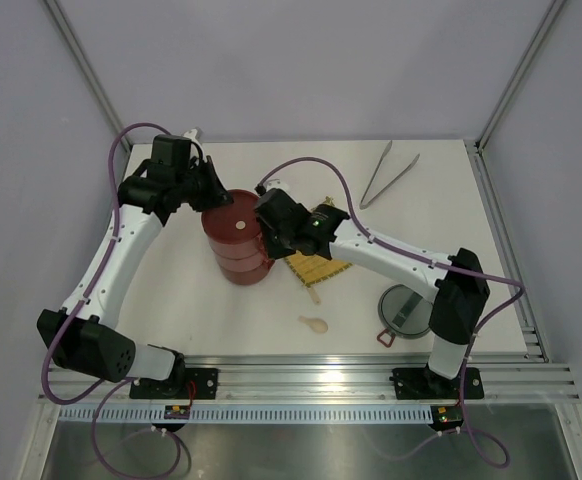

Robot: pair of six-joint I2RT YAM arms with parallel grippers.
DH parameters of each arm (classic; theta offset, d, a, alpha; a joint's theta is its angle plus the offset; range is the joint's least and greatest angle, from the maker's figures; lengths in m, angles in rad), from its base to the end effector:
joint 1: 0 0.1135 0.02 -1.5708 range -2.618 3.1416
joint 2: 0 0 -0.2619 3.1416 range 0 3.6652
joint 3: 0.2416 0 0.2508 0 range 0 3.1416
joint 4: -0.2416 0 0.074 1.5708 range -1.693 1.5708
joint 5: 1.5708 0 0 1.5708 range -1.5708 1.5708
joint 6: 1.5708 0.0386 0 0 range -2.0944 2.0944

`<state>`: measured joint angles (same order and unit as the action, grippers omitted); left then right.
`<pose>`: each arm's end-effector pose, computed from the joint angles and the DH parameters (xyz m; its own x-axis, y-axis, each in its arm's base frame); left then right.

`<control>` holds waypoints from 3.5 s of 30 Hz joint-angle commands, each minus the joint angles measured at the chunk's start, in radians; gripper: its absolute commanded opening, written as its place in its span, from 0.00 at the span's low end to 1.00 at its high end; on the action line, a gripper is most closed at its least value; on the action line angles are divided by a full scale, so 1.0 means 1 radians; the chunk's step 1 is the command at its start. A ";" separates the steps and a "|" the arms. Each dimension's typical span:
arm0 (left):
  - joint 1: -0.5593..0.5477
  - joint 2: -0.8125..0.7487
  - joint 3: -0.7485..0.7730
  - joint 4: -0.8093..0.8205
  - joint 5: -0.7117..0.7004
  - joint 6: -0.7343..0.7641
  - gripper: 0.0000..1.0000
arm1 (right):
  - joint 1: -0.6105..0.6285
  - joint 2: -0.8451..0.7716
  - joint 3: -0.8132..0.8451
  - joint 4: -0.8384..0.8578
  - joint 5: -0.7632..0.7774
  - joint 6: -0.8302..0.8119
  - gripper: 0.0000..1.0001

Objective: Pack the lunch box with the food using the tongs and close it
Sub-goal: Close the fastener on the packing box.

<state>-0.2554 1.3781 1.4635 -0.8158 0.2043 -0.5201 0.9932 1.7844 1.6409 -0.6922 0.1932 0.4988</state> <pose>0.2792 -0.0810 0.3765 -0.7558 -0.3056 -0.5791 0.0208 0.8728 -0.4877 0.2247 0.3312 0.3110 -0.7153 -0.2378 -0.6571 -0.4665 0.8626 0.1958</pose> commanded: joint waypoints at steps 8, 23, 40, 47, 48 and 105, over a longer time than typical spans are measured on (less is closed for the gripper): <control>-0.004 0.002 0.003 0.027 0.027 0.009 0.00 | -0.016 0.093 0.060 0.023 0.140 -0.069 0.00; 0.034 0.065 0.089 -0.022 -0.080 0.015 0.00 | -0.018 -0.189 -0.211 0.140 0.146 0.026 0.00; 0.182 0.303 0.074 0.122 -0.034 -0.063 0.00 | -0.018 0.029 -0.023 0.082 0.009 0.011 0.00; 0.182 0.220 0.012 0.142 0.004 -0.052 0.00 | -0.018 0.021 -0.027 0.106 -0.001 0.014 0.00; 0.180 0.198 0.006 0.141 0.012 -0.054 0.00 | -0.016 0.018 -0.036 0.109 0.002 0.018 0.00; 0.219 -0.211 -0.071 0.040 -0.026 -0.020 0.00 | 0.289 0.064 0.046 0.091 0.224 0.138 0.00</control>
<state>-0.0418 1.1885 1.4082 -0.8074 0.2005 -0.5465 1.2800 1.8023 1.6100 -0.5438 0.3599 0.6529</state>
